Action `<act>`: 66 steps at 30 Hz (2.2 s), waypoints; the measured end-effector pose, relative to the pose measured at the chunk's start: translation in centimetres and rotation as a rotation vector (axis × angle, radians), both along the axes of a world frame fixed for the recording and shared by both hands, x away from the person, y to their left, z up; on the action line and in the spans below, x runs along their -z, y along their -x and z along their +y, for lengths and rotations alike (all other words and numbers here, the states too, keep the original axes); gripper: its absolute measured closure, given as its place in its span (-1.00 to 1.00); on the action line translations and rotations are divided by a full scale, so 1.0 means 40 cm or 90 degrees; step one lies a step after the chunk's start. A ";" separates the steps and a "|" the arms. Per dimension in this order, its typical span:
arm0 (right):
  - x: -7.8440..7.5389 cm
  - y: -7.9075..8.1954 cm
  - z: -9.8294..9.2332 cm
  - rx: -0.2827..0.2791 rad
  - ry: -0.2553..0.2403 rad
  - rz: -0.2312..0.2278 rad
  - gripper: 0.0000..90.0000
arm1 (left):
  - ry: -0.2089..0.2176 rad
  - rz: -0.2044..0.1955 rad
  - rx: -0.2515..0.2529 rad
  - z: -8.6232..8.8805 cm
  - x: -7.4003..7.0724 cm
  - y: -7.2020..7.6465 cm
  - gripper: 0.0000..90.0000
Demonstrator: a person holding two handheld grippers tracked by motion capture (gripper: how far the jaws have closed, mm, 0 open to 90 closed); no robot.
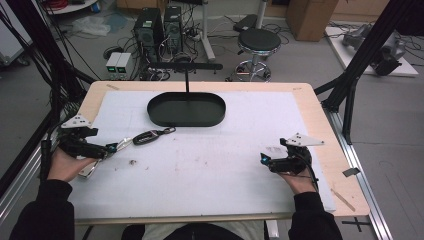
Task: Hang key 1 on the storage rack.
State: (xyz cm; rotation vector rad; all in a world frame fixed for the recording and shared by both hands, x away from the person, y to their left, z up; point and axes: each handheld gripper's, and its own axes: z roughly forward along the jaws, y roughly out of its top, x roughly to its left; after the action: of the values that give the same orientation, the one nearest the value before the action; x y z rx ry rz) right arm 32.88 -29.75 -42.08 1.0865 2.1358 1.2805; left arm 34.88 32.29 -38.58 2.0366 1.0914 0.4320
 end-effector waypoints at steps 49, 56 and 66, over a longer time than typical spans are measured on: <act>0.011 0.007 0.005 0.017 0.044 -0.006 -0.97 | -0.080 0.049 -0.002 -0.039 0.103 -0.086 0.65; 0.017 0.002 0.015 0.009 0.056 -0.002 -0.97 | -0.028 0.025 -0.016 -0.003 0.076 -0.082 0.65; 0.018 -0.001 0.013 0.008 0.056 -0.004 -0.97 | 0.090 -0.013 -0.018 0.026 0.035 -0.083 0.65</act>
State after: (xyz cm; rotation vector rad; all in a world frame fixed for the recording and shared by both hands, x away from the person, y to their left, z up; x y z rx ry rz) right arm 32.93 -29.23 -42.80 1.0567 2.1552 1.1708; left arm 38.22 33.32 -39.98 1.8916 1.1081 0.3776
